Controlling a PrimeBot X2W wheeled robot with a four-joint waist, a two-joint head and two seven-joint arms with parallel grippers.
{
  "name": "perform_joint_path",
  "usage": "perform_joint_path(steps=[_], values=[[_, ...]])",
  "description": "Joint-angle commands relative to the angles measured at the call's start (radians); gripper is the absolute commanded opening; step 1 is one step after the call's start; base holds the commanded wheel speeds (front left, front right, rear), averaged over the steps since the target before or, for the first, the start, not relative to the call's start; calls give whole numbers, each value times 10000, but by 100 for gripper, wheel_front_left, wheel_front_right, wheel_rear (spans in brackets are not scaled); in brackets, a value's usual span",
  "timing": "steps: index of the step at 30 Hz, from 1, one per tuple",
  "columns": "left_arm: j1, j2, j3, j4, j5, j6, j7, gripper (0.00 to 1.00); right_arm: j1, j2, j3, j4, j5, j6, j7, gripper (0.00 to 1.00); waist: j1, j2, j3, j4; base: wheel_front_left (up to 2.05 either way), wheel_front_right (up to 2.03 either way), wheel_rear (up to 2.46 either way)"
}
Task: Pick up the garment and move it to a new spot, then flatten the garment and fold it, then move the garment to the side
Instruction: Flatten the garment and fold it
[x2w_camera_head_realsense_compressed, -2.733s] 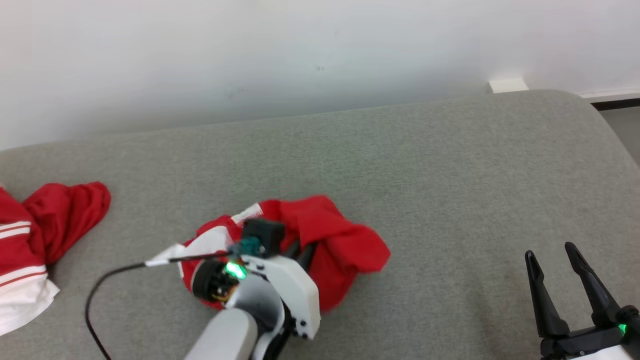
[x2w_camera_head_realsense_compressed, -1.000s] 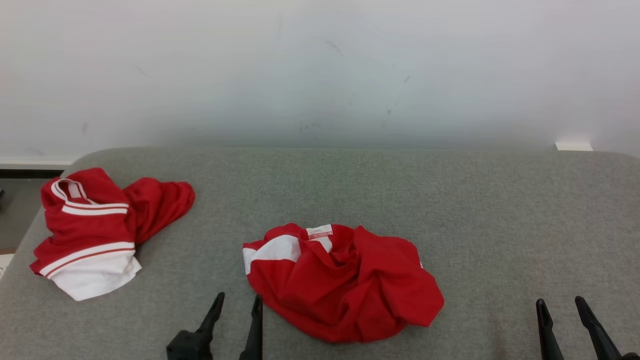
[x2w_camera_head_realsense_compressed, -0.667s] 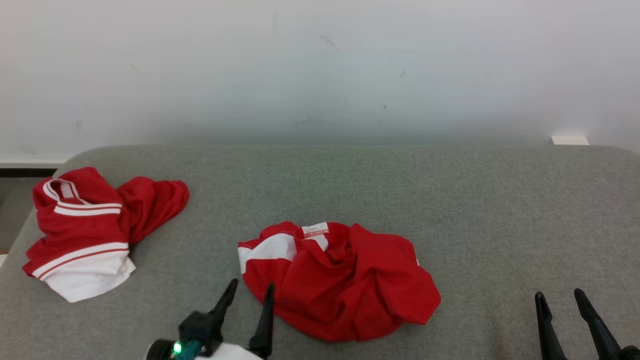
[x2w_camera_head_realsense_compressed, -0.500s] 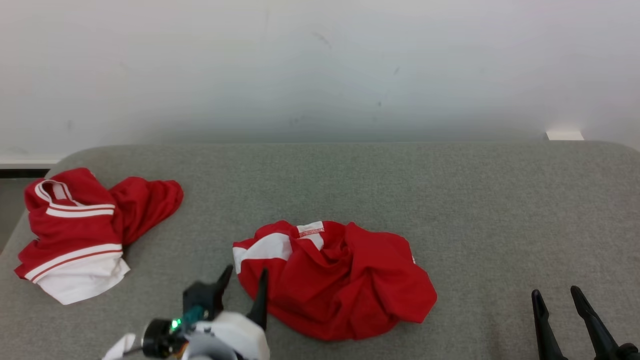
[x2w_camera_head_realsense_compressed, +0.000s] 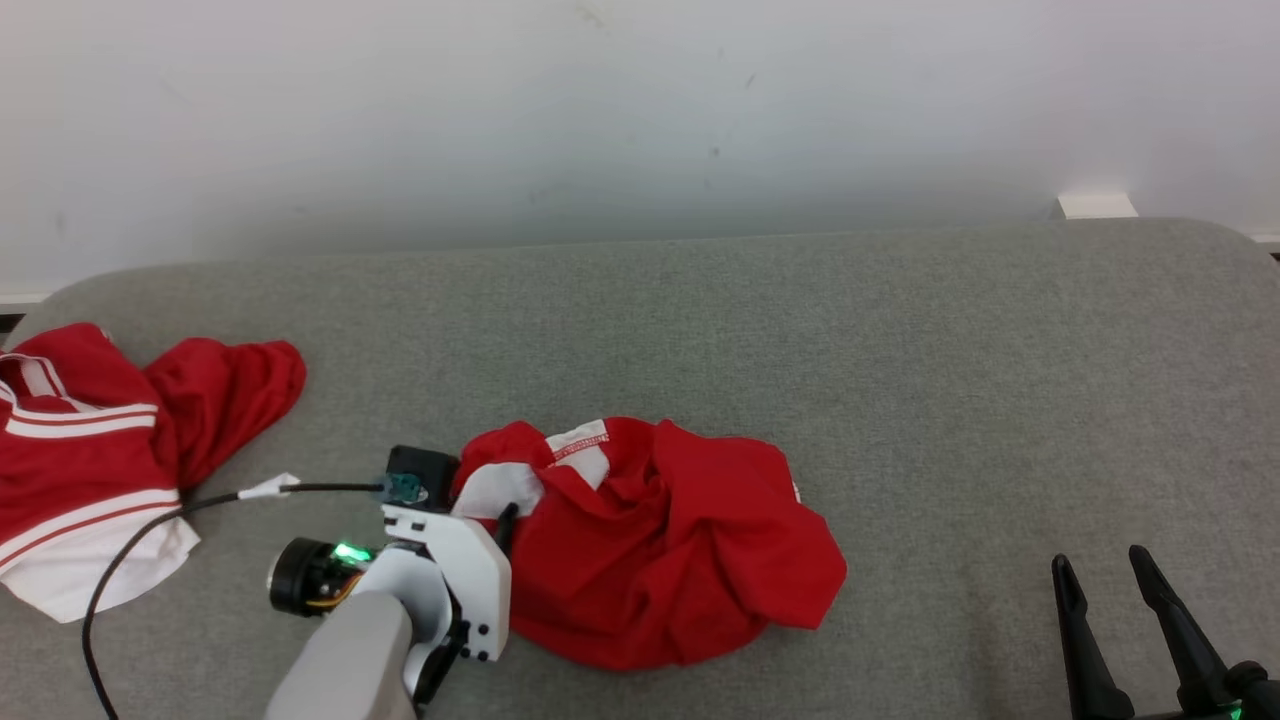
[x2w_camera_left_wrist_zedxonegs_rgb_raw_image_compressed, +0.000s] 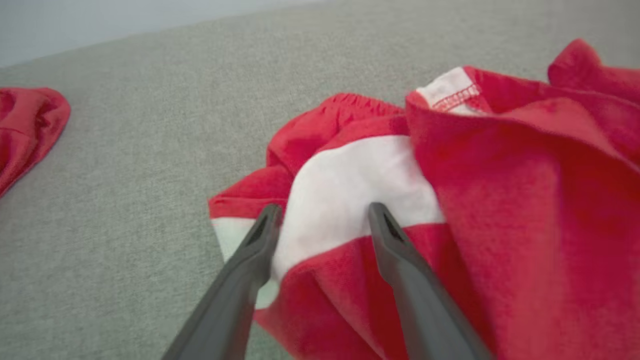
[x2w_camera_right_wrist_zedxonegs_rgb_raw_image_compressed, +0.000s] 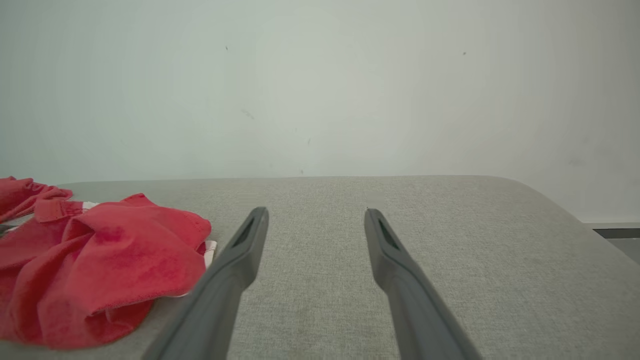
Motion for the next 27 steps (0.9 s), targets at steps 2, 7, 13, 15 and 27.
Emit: perform_joint_path(steps=[2, 7, 13, 15, 27], values=[[-196, -61, 62, 230, -250, -114, 47, 0, -113, -64, -38, 41, 57, -23, 5, 100, -1, -1, 54, -96, 0, 0, 0], [-403, -233, 16, 113, -514, -141, -413, 0, -67, -90, -122, 105, 40, -23, 5, 100, -1, -1, -49, -77, 0, 0, 0], [-838, -377, -115, -750, -478, 230, -1266, 0, 40, -82, -140, 119, -53, -23, 6, 100, -1, -1, -339, 15, 0, 0, 0], [-990, -402, -214, -1273, -415, 432, -1619, 0, 113, -79, -110, 132, -81, -23, 5, 100, -1, -1, -469, 37, 0, 0, 0], [-396, -465, -1999, -4976, -771, 1547, -2309, 0, 418, 11, -133, 91, -184, -23, 5, 100, -1, -1, -894, -38, 0, 0, 0]])
